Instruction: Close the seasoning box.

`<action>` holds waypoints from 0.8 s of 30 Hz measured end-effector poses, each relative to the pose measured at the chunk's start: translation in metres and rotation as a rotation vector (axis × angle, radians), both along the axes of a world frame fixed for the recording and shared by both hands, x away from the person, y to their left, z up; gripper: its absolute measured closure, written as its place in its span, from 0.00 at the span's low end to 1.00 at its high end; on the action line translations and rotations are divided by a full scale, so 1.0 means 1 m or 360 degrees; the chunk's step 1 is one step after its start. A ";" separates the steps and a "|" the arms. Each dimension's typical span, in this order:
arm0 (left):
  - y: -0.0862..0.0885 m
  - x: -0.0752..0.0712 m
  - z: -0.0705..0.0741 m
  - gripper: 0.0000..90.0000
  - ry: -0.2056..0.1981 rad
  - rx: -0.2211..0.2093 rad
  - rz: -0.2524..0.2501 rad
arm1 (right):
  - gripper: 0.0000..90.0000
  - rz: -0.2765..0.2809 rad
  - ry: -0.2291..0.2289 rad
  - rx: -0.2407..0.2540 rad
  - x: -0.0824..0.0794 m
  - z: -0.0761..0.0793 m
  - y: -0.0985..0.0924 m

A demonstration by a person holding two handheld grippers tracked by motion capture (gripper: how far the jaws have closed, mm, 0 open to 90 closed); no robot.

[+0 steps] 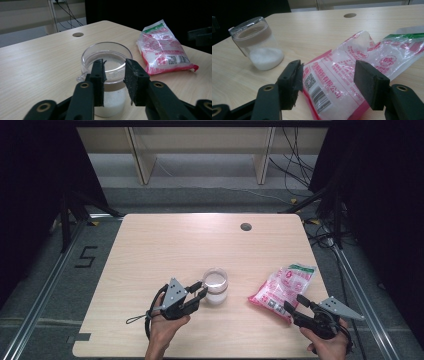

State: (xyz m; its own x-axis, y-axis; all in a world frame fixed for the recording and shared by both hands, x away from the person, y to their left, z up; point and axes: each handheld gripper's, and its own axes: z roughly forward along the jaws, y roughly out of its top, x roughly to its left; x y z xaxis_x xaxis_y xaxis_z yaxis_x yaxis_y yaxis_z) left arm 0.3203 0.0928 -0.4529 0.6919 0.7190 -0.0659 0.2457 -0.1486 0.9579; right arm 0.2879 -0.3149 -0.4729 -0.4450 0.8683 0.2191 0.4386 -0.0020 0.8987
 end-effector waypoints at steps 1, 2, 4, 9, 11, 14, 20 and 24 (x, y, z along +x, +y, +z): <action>0.000 -0.002 0.000 0.70 0.0004 -0.0002 -0.0010 | 0.44 0.0005 0.0008 0.0010 0.000 0.000 0.000; 0.000 -0.002 0.000 0.69 0.0003 -0.0030 -0.0039 | 0.44 0.0006 0.0007 0.0011 0.000 0.000 0.001; 0.001 -0.006 -0.001 0.64 0.0006 -0.0060 -0.0067 | 0.44 0.0058 0.0025 0.0022 0.000 0.000 0.000; 0.000 -0.011 -0.003 0.56 0.0018 -0.0058 -0.0105 | 0.44 0.0015 0.0015 -0.0040 0.000 -0.001 0.000; -0.001 -0.013 -0.005 0.52 0.0025 -0.0064 -0.0105 | 0.44 0.0039 0.0018 -0.0009 -0.001 -0.001 0.001; -0.002 -0.014 -0.007 0.50 0.0027 -0.0046 -0.0118 | 0.43 0.0048 0.0025 -0.0012 -0.001 -0.001 0.002; -0.004 -0.018 -0.010 0.43 0.0034 -0.0022 -0.0136 | 0.42 0.0106 0.0008 -0.0014 -0.001 -0.002 0.007; -0.006 -0.019 -0.012 0.41 0.0027 -0.0008 -0.0149 | 0.41 0.0129 0.0032 -0.0051 -0.003 -0.001 0.009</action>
State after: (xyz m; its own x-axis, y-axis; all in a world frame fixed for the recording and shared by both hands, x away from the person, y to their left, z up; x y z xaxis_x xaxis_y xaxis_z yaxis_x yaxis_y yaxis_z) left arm 0.3011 0.0869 -0.4647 0.7550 0.6507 -0.0814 0.2470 -0.1672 0.9545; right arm 0.2850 -0.3054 -0.4741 -0.5101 0.8362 0.2015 0.4540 0.0628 0.8888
